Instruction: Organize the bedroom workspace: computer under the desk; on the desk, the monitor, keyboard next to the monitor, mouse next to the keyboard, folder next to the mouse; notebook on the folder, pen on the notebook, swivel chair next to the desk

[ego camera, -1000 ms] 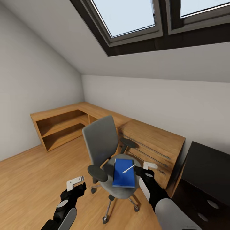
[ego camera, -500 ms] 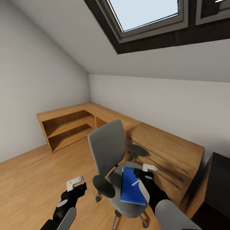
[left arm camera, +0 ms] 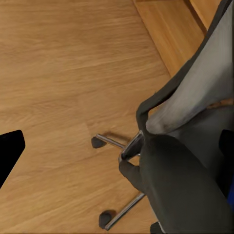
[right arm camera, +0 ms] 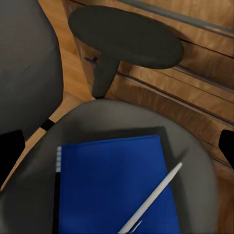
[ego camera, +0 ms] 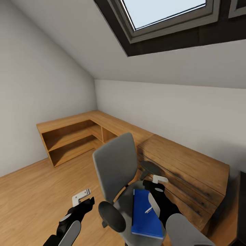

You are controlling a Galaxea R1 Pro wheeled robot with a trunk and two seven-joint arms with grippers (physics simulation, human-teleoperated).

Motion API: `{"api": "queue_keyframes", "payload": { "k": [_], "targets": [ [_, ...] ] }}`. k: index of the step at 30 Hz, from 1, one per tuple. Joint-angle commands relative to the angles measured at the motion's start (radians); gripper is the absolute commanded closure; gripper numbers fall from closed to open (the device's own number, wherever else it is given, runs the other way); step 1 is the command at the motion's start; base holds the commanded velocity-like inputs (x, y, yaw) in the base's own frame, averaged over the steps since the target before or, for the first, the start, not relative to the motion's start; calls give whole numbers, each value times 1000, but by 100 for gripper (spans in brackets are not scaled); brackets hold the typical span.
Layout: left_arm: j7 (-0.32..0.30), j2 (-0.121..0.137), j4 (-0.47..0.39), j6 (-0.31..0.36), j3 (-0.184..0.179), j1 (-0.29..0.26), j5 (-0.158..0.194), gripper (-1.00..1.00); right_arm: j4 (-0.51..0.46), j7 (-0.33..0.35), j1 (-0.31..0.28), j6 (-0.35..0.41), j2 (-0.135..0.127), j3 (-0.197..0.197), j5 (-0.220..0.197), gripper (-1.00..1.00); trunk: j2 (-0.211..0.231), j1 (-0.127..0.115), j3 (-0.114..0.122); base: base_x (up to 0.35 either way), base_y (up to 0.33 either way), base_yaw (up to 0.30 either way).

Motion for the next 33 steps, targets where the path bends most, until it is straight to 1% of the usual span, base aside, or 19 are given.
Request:
{"api": "queue_keyframes", "payload": {
  "k": [1,4,10,14,15,16,17,19,20,21,22,23,24,25,27,28,29,30,33],
  "targets": [
    [8,1,-6,1,-2,-1,6,-100,-2,-2,0,4,1,-2,-5,-100,-1,0,-1,51,1,0],
    [14,1,-26,-1,3,-1,7,-100,0,-2,0,4,1,-1,-5,-100,-1,0,-1,32,0,0],
    [19,1,-51,-2,49,-1,26,-100,1,-2,0,4,1,1,-4,-100,-43,23,-20,7,0,0],
    [19,2,-53,-2,68,-1,36,-100,5,-3,0,5,1,2,-3,-100,-71,39,-33,1,0,0],
    [19,6,-53,-2,104,-1,42,-100,27,-3,0,4,1,3,-2,-100,-78,42,-36,0,0,0],
    [19,7,-53,-2,117,-1,45,-100,34,-3,-1,4,1,4,-2,-100,-85,46,-39,0,0,0],
    [19,8,-52,-2,144,-1,51,-100,46,-3,-1,5,1,5,-2,-100,-92,50,-42,0,0,0],
    [17,10,-51,0,195,-1,71,-100,61,-3,-2,6,1,6,-2,-100,-106,58,-48,0,0,0],
    [17,10,-51,0,207,-1,77,-100,64,-3,-2,7,1,6,-2,-100,-113,62,-51,0,0,0],
    [15,11,-50,2,242,-1,101,-100,69,-3,-2,12,1,7,-2,-100,-120,65,-55,0,0,0],
    [15,11,-48,3,264,-1,118,-100,72,-3,-2,14,1,7,-2,-100,-127,69,-58,0,0,0],
    [12,13,-27,9,294,-1,147,-100,84,-3,-3,18,-2,6,-3,-100,-134,73,-61,0,0,0],
    [11,14,-9,15,299,-1,151,-100,93,-3,-3,18,-6,6,-3,-100,-141,77,-64,0,0,0],
    [9,22,43,39,315,-1,160,-100,120,-3,-5,19,-14,5,-4,-100,-148,81,-67,0,0,0],
    [-1,48,110,89,343,-3,177,-100,146,-3,-7,19,-20,4,-5,-100,-162,88,-73,0,0,0],
    [-16,58,135,119,352,-4,196,-100,153,-3,-7,19,-21,4,-5,-100,-169,92,-76,0,0,0],
    [-51,68,165,165,360,-11,233,-100,160,-3,-8,19,-22,4,-5,-100,-176,96,-80,0,0,0],
    [-63,73,174,179,362,-16,245,-100,162,-3,-8,19,-22,4,-5,-100,-183,100,-83,0,0,0],
    [-108,100,215,227,367,-33,285,-100,166,-3,-8,18,-23,5,-5,-100,-204,111,-92,0,0,0]
  ]
}}
